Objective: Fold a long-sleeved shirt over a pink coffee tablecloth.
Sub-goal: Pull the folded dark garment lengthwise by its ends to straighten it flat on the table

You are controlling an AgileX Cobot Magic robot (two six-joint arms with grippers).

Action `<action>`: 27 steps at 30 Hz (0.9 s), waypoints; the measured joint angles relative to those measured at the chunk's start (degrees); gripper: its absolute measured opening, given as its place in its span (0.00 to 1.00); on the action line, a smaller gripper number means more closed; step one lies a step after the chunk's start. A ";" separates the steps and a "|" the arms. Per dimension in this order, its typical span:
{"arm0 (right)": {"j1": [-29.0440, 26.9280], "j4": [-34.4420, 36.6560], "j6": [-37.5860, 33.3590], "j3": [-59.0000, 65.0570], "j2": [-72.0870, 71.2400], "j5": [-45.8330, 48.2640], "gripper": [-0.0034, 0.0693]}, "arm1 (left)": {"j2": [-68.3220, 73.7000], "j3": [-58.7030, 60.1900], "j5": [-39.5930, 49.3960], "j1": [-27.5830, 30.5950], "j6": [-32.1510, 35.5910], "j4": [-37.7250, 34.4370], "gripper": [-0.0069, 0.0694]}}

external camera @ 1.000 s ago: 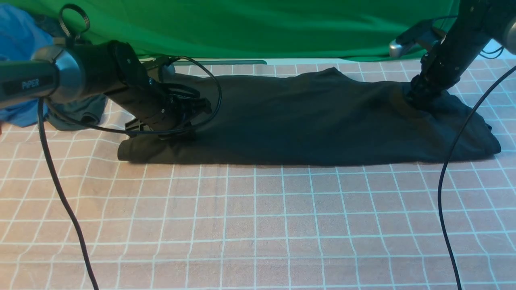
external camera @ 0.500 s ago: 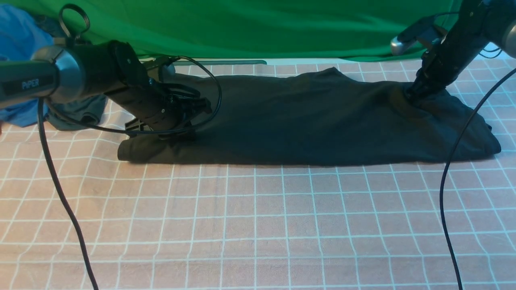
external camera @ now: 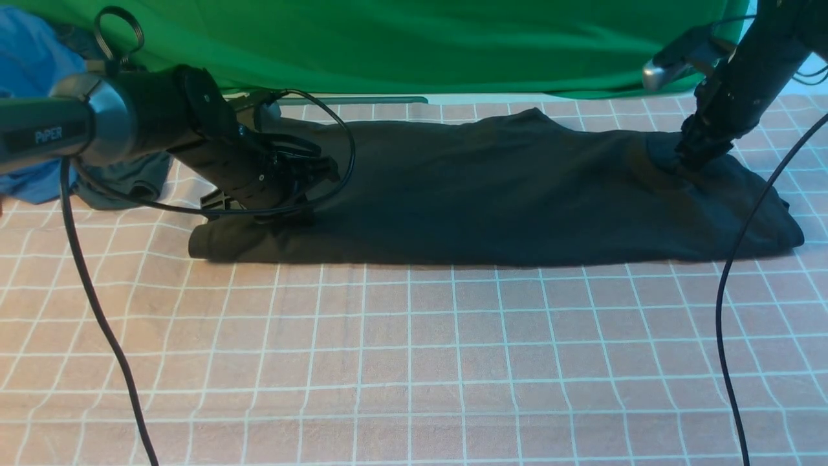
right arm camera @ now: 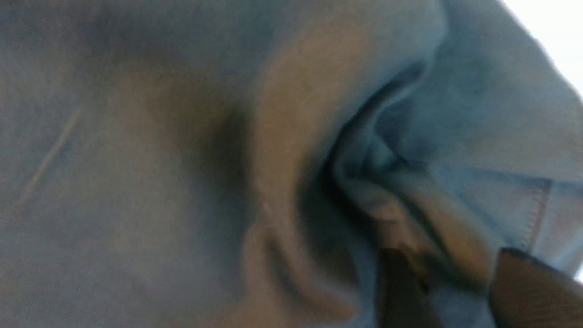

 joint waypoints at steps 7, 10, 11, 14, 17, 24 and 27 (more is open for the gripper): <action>1.33 0.15 -1.43 0.00 1.55 -3.95 0.55 | 0.00 0.06 -0.22 0.00 0.00 0.00 0.11; 2.10 0.19 -3.50 0.00 1.82 -4.32 0.54 | 0.00 0.06 -0.51 0.00 0.00 0.00 0.11; 2.28 0.19 -3.86 0.00 1.89 -4.32 0.53 | 0.00 0.06 -0.57 0.00 0.00 0.00 0.11; 2.76 0.19 -4.57 0.00 2.58 -4.64 0.44 | 0.00 0.06 -0.58 0.00 0.00 0.00 0.11; 2.79 0.19 -4.47 0.00 2.77 -4.94 0.29 | 0.00 0.06 -0.58 0.00 0.25 0.00 0.11; 2.30 -0.37 -1.59 0.00 2.79 -6.10 0.11 | 0.00 0.06 -0.58 0.00 0.88 0.00 0.11; 1.67 -0.84 0.81 0.00 2.29 -7.29 0.11 | 0.00 0.06 -0.58 0.00 0.88 0.00 0.11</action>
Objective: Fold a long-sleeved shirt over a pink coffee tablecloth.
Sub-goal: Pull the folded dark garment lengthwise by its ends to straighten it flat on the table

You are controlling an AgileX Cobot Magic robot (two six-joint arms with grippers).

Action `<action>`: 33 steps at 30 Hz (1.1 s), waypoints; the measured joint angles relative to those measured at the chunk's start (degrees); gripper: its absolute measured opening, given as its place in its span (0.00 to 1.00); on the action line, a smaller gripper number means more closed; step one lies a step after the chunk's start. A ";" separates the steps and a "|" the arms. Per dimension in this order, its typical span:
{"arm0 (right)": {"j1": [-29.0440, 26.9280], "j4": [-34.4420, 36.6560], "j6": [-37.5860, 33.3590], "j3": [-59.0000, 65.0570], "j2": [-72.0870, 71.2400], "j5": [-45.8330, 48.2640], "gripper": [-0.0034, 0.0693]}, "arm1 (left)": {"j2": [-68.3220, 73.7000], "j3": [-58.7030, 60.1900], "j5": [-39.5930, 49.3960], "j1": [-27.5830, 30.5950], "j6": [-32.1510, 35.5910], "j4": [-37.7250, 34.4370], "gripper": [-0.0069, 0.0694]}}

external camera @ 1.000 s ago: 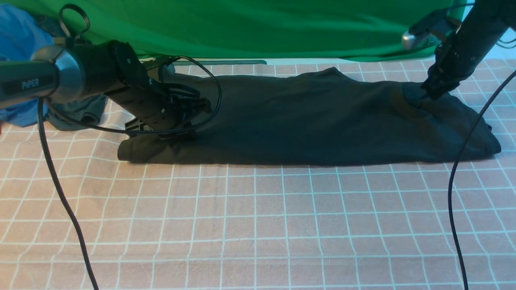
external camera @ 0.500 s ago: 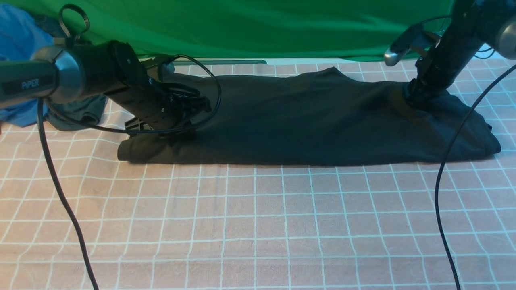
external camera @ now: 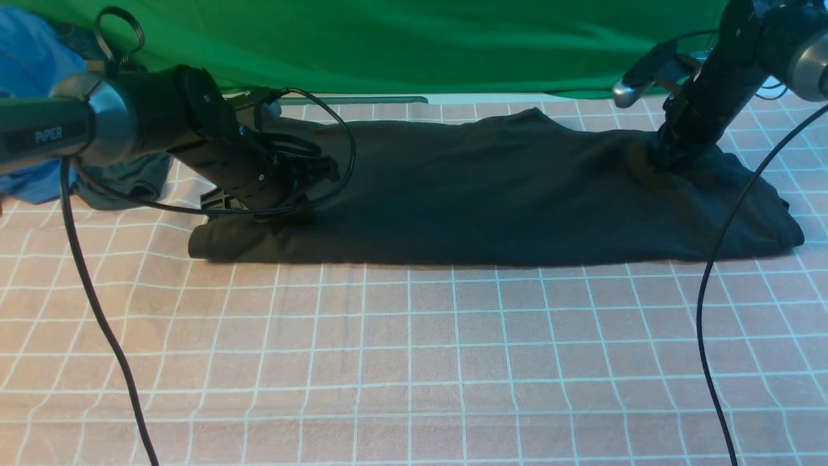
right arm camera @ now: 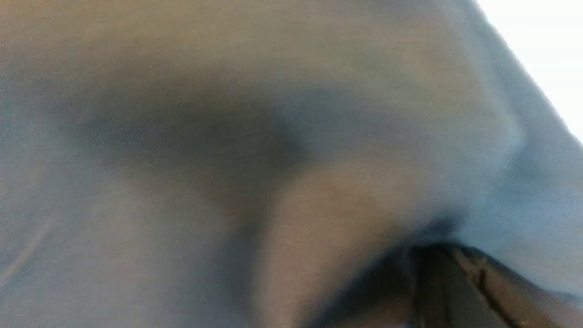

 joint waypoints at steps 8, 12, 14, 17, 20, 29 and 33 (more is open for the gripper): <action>-2.40 -0.48 4.21 0.00 -2.86 -6.03 0.11 | 0.00 0.00 -0.04 0.00 0.07 0.00 0.11; -3.21 -0.28 5.45 0.00 -2.58 -7.79 0.11 | 0.00 0.00 -0.04 0.00 0.07 -0.04 0.11; -3.74 -0.23 5.68 0.00 -1.90 -8.65 0.11 | 0.00 0.00 -0.06 0.00 0.07 -0.04 0.11; -4.28 -0.23 6.06 0.00 -0.80 -9.95 0.11 | 0.00 0.00 -0.19 0.00 0.07 -0.04 0.11; -4.53 -0.23 7.12 0.00 0.62 -12.43 0.11 | 0.00 0.00 -0.26 0.00 0.07 -0.04 0.11; -4.72 -4.41 18.37 0.00 -0.68 -19.51 0.50 | -1.03 0.05 0.50 0.64 -4.42 0.62 0.11; -4.72 -4.95 24.81 0.00 -4.64 -13.02 0.62 | -4.06 0.05 2.55 2.12 -8.58 2.75 0.11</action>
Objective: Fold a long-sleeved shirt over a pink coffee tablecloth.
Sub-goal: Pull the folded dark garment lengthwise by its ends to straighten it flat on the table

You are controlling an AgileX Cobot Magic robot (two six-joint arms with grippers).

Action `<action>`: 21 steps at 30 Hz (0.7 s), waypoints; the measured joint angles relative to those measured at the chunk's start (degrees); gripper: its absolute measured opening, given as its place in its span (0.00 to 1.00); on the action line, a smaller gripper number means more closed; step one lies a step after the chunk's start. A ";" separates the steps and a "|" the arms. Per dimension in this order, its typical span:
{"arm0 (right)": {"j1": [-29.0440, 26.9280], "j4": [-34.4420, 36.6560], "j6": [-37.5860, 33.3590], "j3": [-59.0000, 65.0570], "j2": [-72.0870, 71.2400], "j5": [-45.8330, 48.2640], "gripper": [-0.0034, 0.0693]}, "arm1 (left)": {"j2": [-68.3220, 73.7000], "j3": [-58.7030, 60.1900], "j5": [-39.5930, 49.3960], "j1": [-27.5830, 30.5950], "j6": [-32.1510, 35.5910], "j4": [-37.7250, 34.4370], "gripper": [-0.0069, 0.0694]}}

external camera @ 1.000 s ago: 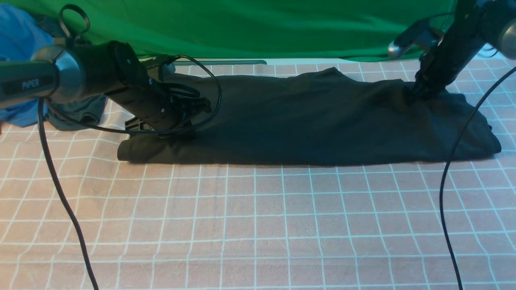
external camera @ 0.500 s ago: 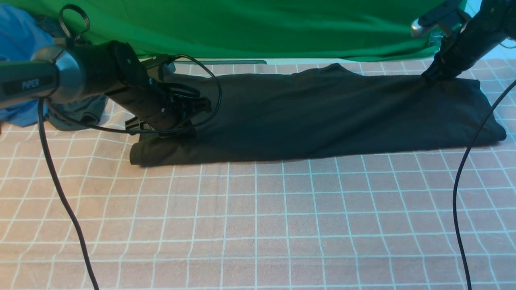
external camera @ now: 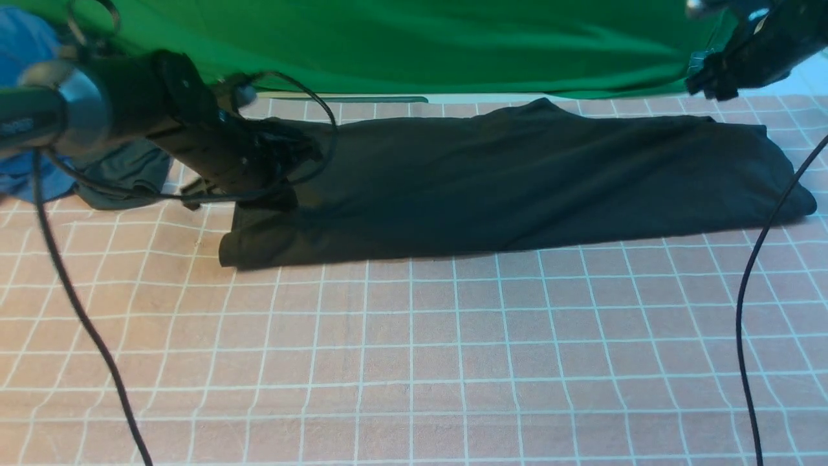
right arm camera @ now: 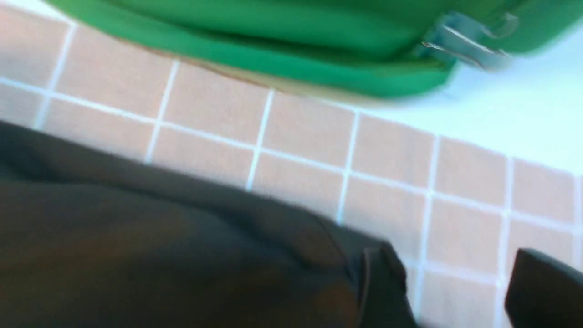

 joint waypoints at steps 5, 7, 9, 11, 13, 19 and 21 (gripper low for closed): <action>0.00 -0.06 1.62 0.00 -3.96 8.12 0.54 | -2.90 0.00 7.94 1.15 -1.87 1.86 0.11; 0.00 -0.06 1.62 0.00 -4.72 11.60 0.47 | -2.66 0.00 14.16 1.02 -1.96 4.30 0.11; 0.00 -0.06 1.68 0.00 -4.72 13.42 0.43 | -2.42 0.00 16.69 0.96 -1.96 6.14 0.13; 0.00 -0.06 1.92 0.00 -4.72 15.37 0.40 | -2.21 0.01 17.98 0.96 -2.25 8.32 0.20; 0.00 -0.06 2.23 0.00 -4.72 16.76 0.39 | -2.21 0.01 17.36 0.96 -2.50 9.81 0.31; 0.00 -0.01 2.55 0.00 -4.72 21.76 0.39 | -2.14 0.01 13.58 0.96 -4.13 11.02 0.80; 0.00 -0.01 2.67 0.00 -4.72 23.40 0.39 | -1.71 0.01 12.42 0.96 -4.40 11.02 0.92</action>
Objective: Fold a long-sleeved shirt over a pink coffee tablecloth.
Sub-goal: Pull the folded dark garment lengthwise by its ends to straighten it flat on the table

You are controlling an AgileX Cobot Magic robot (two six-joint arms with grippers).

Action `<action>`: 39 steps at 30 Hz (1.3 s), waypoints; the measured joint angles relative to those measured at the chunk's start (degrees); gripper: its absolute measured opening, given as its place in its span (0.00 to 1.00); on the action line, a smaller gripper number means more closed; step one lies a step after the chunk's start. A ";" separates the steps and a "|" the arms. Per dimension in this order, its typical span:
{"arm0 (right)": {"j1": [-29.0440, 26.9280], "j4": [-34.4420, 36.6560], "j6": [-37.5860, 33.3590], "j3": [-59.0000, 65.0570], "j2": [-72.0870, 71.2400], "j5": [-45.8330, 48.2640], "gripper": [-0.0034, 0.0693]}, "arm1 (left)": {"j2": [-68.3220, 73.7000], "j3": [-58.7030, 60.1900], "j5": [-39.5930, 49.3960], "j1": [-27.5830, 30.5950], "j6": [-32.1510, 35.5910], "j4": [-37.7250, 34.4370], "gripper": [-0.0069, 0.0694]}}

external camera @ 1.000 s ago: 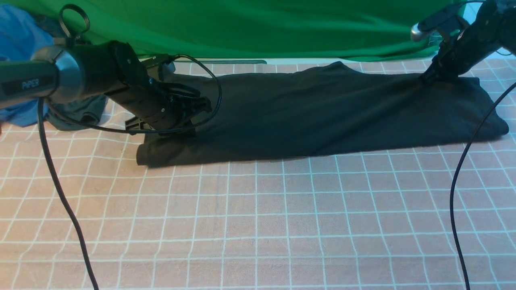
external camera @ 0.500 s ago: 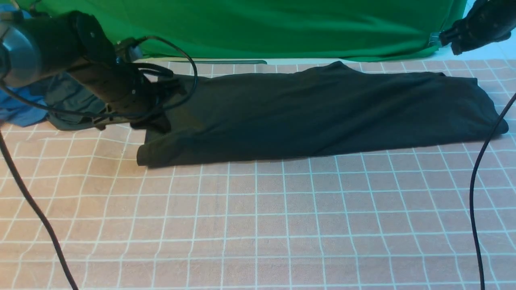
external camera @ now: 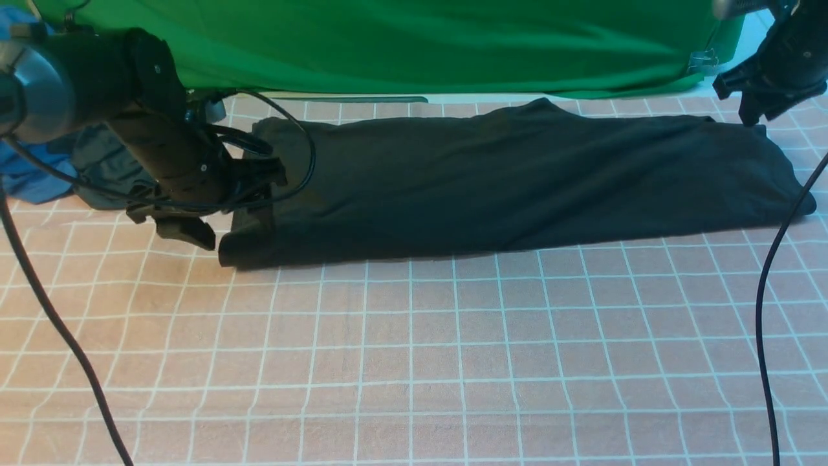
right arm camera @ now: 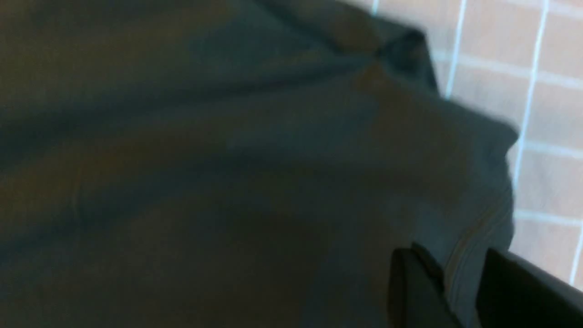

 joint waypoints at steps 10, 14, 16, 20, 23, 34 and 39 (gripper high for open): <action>-0.02 0.33 1.81 0.00 -1.99 1.58 0.39 | 4.87 0.00 -1.80 0.00 0.08 -0.81 0.75; -0.69 1.10 3.50 0.00 -3.01 1.69 0.39 | 4.12 -0.05 -0.87 -0.04 1.85 -0.91 0.25; -1.45 1.22 4.72 0.70 -3.00 1.63 0.39 | 3.38 -0.05 -0.30 -0.04 2.35 -0.29 0.17; -3.58 1.26 6.32 4.15 -3.00 1.64 0.47 | 0.27 -0.05 1.12 -0.04 2.35 3.90 0.15; -5.31 1.72 6.47 7.95 -3.12 1.68 0.63 | -2.47 -0.05 2.10 0.60 1.35 8.57 0.15; -7.58 15.33 3.58 9.77 1.09 1.89 0.88 | -3.37 -0.05 3.03 3.90 1.11 11.55 0.15; -7.13 15.89 4.10 11.37 2.70 1.89 0.87 | -3.37 -0.05 3.09 3.97 1.11 11.93 0.15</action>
